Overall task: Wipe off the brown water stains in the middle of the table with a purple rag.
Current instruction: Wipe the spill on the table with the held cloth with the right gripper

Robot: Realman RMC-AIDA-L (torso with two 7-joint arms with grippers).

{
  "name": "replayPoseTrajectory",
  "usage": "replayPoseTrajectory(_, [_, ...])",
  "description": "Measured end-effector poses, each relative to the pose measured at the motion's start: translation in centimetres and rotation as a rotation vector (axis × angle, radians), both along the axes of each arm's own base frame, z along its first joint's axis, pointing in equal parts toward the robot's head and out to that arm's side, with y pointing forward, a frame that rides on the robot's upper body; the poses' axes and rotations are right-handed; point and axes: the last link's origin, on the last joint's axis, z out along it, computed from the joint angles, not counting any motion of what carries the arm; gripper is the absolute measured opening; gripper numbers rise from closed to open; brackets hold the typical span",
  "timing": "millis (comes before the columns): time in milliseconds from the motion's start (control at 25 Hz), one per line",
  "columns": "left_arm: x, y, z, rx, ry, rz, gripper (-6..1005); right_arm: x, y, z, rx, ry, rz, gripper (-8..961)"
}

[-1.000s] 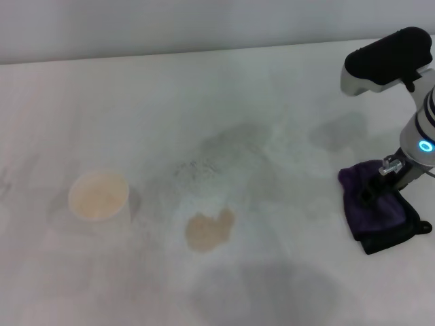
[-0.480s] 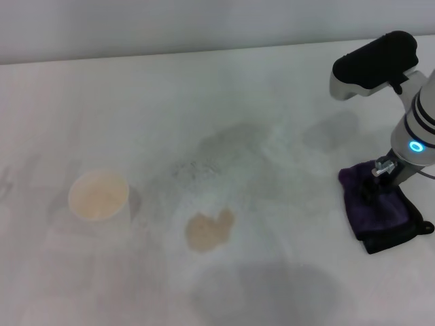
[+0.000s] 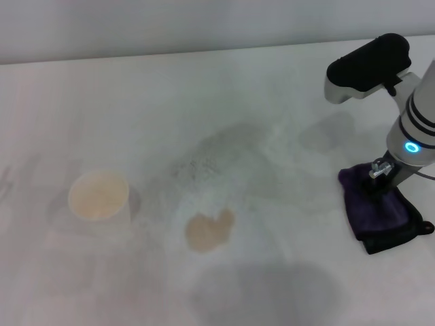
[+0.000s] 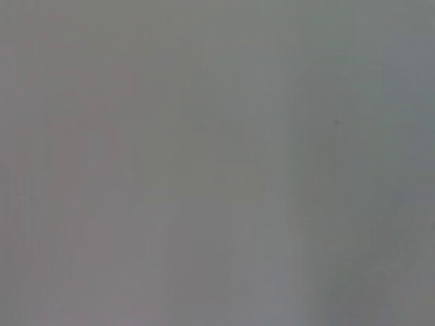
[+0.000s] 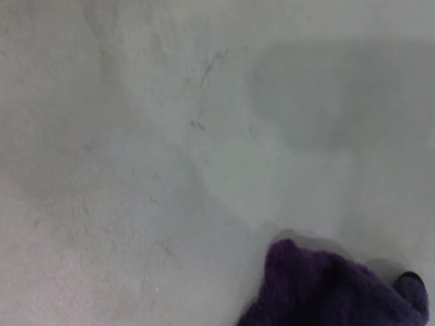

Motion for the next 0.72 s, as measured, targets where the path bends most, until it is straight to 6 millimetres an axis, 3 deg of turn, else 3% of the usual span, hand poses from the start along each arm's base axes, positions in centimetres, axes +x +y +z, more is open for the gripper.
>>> replayPoseTrajectory(80, [0.1,0.2,-0.1,-0.003,-0.001,-0.005,885,-0.2,0.1,-0.2,-0.008,-0.003,0.005,86])
replayPoseTrajectory(240, [0.3,0.4,-0.2,-0.007,-0.003,-0.009,886,-1.8,0.2,-1.5,-0.053,0.029,0.050,86])
replayPoseTrajectory(720, [0.6,0.8,-0.5,-0.013,0.003,-0.022,885,-9.9,-0.5,-8.5,-0.273,0.204,0.279,87])
